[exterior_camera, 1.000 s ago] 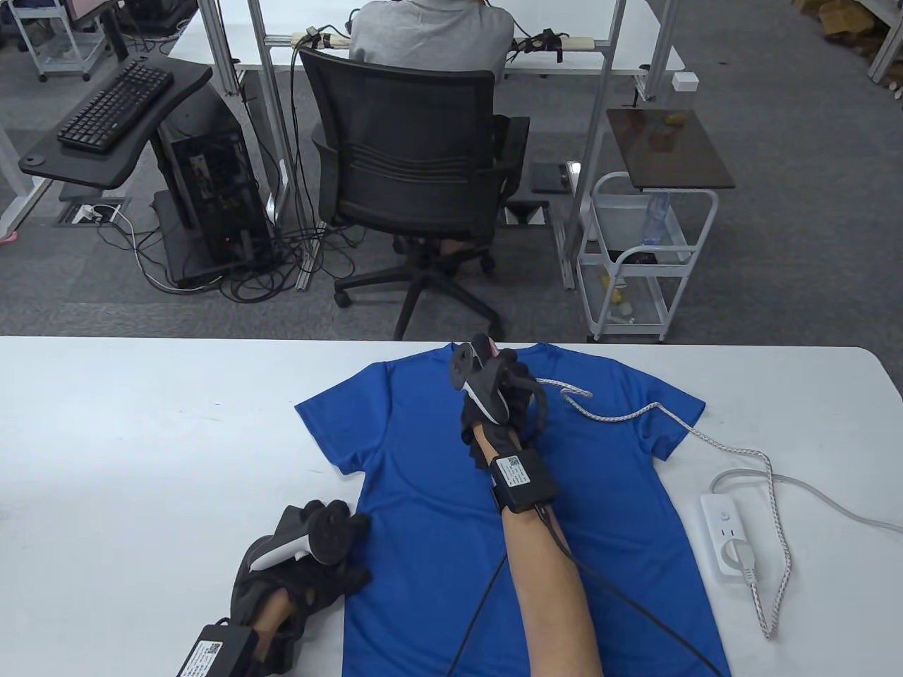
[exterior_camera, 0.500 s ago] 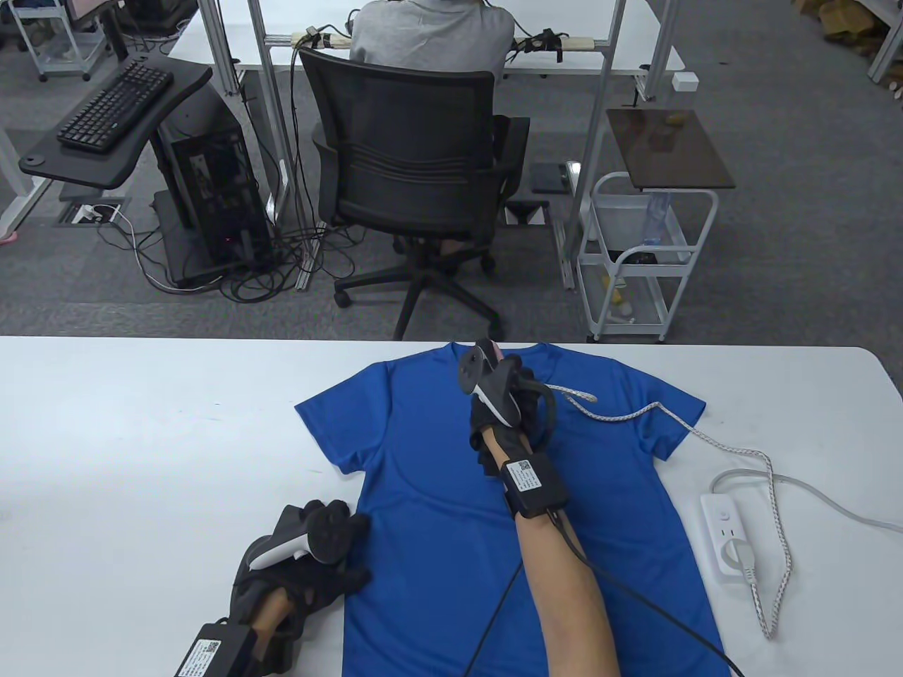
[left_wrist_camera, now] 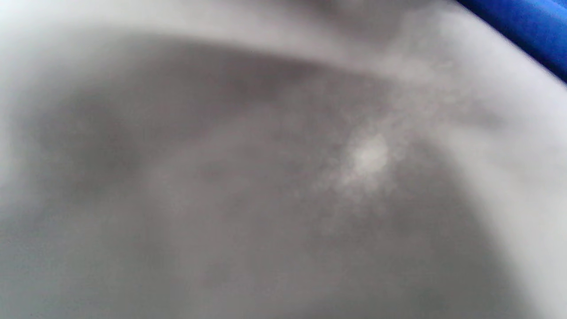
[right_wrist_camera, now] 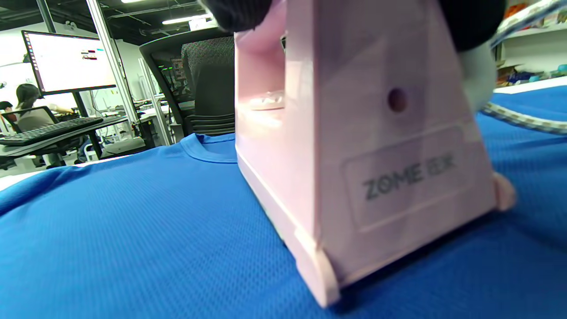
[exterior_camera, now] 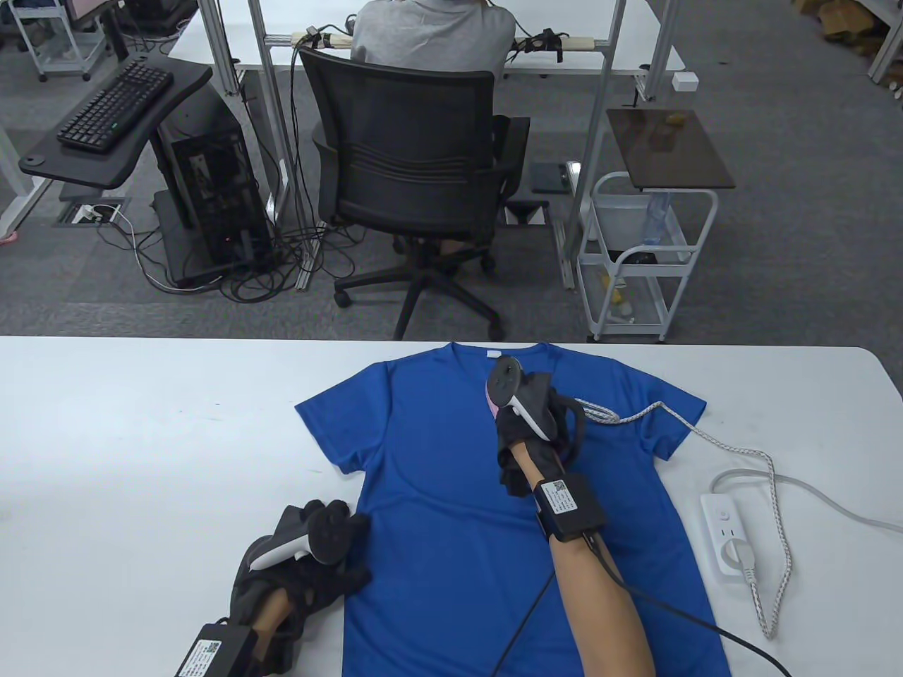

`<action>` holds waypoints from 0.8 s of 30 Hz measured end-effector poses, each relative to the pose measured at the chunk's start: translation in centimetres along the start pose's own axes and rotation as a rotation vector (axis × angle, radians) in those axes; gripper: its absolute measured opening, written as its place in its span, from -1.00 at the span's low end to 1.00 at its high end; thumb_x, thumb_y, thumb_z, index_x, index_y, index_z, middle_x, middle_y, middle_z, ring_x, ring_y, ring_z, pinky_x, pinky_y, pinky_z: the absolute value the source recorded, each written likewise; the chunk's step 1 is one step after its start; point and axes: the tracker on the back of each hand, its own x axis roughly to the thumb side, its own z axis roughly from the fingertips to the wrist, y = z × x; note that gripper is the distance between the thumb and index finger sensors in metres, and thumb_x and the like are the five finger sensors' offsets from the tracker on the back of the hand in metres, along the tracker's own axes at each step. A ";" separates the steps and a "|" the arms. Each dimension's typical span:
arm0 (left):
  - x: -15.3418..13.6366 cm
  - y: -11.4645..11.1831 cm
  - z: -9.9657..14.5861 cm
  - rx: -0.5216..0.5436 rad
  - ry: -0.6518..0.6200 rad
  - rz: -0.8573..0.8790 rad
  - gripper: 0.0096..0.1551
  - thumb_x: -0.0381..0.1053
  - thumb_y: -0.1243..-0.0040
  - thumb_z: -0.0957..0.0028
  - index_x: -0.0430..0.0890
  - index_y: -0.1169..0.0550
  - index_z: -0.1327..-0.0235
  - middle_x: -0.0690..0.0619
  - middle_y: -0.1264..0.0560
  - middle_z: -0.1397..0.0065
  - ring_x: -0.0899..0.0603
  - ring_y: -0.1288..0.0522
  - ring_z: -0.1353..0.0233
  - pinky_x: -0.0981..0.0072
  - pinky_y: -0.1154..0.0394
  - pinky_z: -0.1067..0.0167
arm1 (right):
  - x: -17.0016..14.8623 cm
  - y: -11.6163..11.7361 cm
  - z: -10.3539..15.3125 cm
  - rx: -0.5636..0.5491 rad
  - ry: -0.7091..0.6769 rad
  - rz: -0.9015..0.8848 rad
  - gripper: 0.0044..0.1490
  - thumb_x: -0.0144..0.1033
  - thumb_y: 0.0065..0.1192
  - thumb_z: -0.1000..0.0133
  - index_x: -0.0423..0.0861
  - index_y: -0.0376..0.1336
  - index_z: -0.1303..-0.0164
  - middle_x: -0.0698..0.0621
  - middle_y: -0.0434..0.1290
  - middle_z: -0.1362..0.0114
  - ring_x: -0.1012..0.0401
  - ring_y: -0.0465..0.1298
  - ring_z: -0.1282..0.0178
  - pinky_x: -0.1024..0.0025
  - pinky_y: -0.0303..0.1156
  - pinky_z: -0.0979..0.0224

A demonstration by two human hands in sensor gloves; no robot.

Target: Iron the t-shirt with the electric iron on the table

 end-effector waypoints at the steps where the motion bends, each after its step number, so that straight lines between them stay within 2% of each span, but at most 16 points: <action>1: 0.0 0.0 0.0 0.000 0.000 0.000 -0.03 0.41 0.27 -0.02 0.21 0.39 -0.48 0.03 0.55 -0.56 -0.32 0.59 -0.53 -0.27 0.50 -0.33 | 0.0 0.1 -0.1 -0.007 0.006 0.000 -0.30 -0.29 0.12 -0.16 0.25 0.06 -0.53 -0.31 0.32 -0.54 -0.16 0.52 -0.21 -0.07 0.47 -0.20; 15: 0.0 0.0 0.0 0.000 0.000 0.000 -0.03 0.41 0.26 -0.02 0.21 0.39 -0.48 0.03 0.55 -0.56 -0.32 0.59 -0.53 -0.27 0.50 -0.33 | -0.5 0.3 -4.7 -0.008 0.176 -0.016 -0.30 -0.29 0.11 -0.17 0.29 0.05 -0.53 -0.28 0.28 -0.57 -0.15 0.49 -0.25 -0.07 0.43 -0.26; 20: 0.0 0.0 0.0 0.000 0.000 0.000 -0.03 0.41 0.26 -0.02 0.21 0.39 -0.48 0.03 0.55 -0.56 -0.31 0.59 -0.53 -0.27 0.50 -0.33 | -0.4 0.2 -5.2 0.008 0.183 -0.010 -0.29 -0.29 0.10 -0.17 0.29 0.03 -0.54 -0.28 0.27 -0.57 -0.14 0.48 -0.26 -0.07 0.43 -0.27; 24: 0.0 0.0 0.0 0.000 0.000 0.000 -0.03 0.41 0.26 -0.02 0.21 0.39 -0.47 0.03 0.55 -0.56 -0.31 0.59 -0.53 -0.27 0.49 -0.33 | -0.6 0.3 -4.7 -0.004 0.161 0.007 -0.29 -0.27 0.10 -0.17 0.29 0.01 -0.54 -0.28 0.27 -0.57 -0.13 0.49 -0.26 -0.05 0.44 -0.27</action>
